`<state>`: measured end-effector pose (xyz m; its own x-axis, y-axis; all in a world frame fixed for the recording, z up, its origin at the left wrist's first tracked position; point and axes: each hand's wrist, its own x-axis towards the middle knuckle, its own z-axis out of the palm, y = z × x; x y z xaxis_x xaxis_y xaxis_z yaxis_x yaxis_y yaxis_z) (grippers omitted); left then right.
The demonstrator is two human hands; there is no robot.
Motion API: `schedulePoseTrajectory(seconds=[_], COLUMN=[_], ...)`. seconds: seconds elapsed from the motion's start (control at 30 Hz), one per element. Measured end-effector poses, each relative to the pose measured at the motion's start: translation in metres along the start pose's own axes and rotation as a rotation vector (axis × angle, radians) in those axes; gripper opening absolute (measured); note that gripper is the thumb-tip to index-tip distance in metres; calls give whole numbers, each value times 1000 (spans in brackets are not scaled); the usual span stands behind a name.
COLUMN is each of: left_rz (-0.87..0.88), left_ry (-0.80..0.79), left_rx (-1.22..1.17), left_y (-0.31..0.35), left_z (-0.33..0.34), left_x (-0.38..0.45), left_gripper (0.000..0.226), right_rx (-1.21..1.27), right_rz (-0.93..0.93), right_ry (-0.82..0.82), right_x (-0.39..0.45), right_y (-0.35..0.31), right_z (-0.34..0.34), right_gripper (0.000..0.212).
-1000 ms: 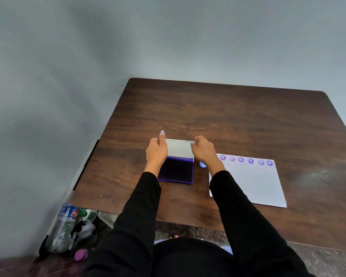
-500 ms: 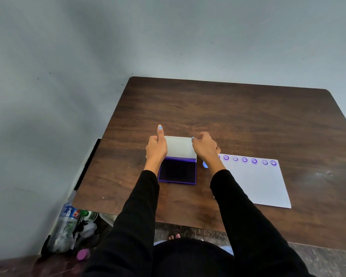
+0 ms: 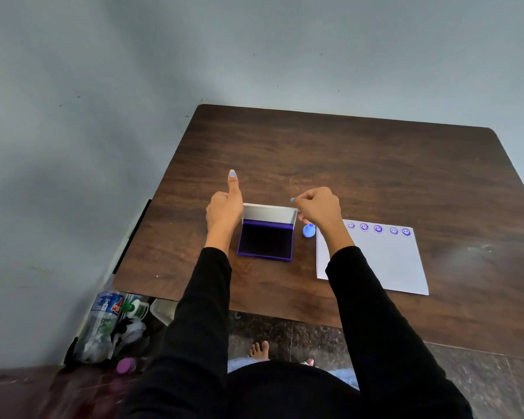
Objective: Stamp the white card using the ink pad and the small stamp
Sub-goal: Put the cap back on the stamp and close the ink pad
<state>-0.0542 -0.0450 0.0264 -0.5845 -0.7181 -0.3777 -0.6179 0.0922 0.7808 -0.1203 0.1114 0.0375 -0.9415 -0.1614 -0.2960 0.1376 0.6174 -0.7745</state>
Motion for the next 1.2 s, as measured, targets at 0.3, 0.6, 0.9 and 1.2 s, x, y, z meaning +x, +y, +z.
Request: schedulePoseTrajectory(seconds=[0.3,0.6,0.9,1.2], left_rz=[-88,-152,-144,-110], left_ry=[-61,-119,-142,-128], left_rx=[-23,6,77,123], left_y=[-15,-28,-38,-39], left_z=[-8,-7,5,8], left_x=[-17,-20,-19,-17], left_gripper=[65,81,75,74], right_rx=[-80,-193,-233,-234], right_rz=[149,170,186,158], right_ry=[-255,-266,-254,-230], right_x=[-14,-21,-24,-21], right_y=[2,19,24,35], right_z=[0,17,25,34], right_gripper=[9,22,20,24])
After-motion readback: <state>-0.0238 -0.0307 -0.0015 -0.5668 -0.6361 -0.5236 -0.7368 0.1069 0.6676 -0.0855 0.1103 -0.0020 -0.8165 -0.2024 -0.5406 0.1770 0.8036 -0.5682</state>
